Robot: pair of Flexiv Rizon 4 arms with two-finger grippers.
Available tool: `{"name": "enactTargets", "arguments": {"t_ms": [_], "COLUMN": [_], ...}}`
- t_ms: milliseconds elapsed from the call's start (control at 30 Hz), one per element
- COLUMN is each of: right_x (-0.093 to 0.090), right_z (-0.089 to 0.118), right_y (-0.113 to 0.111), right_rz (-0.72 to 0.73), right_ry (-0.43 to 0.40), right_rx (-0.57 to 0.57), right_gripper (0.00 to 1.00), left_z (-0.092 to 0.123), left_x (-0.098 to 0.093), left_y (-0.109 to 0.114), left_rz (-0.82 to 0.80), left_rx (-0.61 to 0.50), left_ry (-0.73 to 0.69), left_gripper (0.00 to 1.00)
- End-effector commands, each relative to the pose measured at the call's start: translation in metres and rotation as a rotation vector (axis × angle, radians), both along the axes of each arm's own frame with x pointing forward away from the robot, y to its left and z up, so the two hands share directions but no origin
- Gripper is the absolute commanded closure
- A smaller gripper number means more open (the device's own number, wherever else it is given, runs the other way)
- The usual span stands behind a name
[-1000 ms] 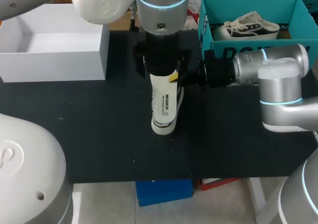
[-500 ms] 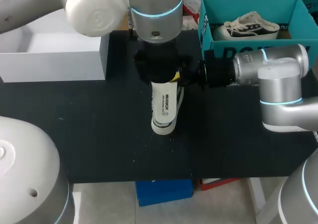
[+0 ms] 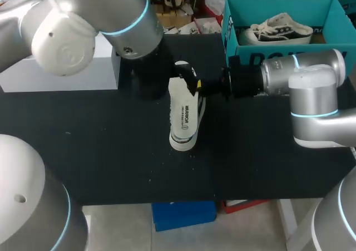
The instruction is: Take the shoe out of the shoebox, open the shoe tongue, remove and reinsert the insole, then place the shoe into the shoebox
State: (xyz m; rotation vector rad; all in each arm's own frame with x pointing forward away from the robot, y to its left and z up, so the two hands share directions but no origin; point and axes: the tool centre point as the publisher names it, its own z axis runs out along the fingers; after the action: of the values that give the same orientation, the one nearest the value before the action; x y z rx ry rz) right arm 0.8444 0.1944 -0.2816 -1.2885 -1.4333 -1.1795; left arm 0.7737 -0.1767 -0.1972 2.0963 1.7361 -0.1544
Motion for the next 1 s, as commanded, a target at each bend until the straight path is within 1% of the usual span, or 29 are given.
{"name": "enactTargets", "arguments": {"t_ms": [33,567,733,800,1000], "right_x": [0.000,0.000,0.000,0.000,0.000], "right_z": [0.000,0.000,0.000,0.000,0.000], "right_y": [0.001,0.001,0.001,0.001,0.001], "right_rz": [0.000,0.000,0.000,0.000,0.000], "right_ry": [0.001,0.001,0.001,0.001,0.001], "right_rx": [-0.001,-0.001,-0.001,-0.001,-0.001], "right_gripper": [1.00,1.00,1.00,1.00,1.00], "left_z": [-0.012,-0.012,-0.023,-0.026,-0.035], "left_x": [-0.003,-0.003,0.002,0.005,0.012], "left_y": [0.028,0.028,0.036,0.040,0.045], "left_rz": [-0.080,-0.080,-0.004,0.030,0.104], "left_rx": [-0.421,-0.421,-0.616,-0.664,-0.816], "left_ry": [-0.005,-0.005,0.035,0.027,0.014], "left_gripper": [0.00,0.00,0.00,0.00,0.00]}}
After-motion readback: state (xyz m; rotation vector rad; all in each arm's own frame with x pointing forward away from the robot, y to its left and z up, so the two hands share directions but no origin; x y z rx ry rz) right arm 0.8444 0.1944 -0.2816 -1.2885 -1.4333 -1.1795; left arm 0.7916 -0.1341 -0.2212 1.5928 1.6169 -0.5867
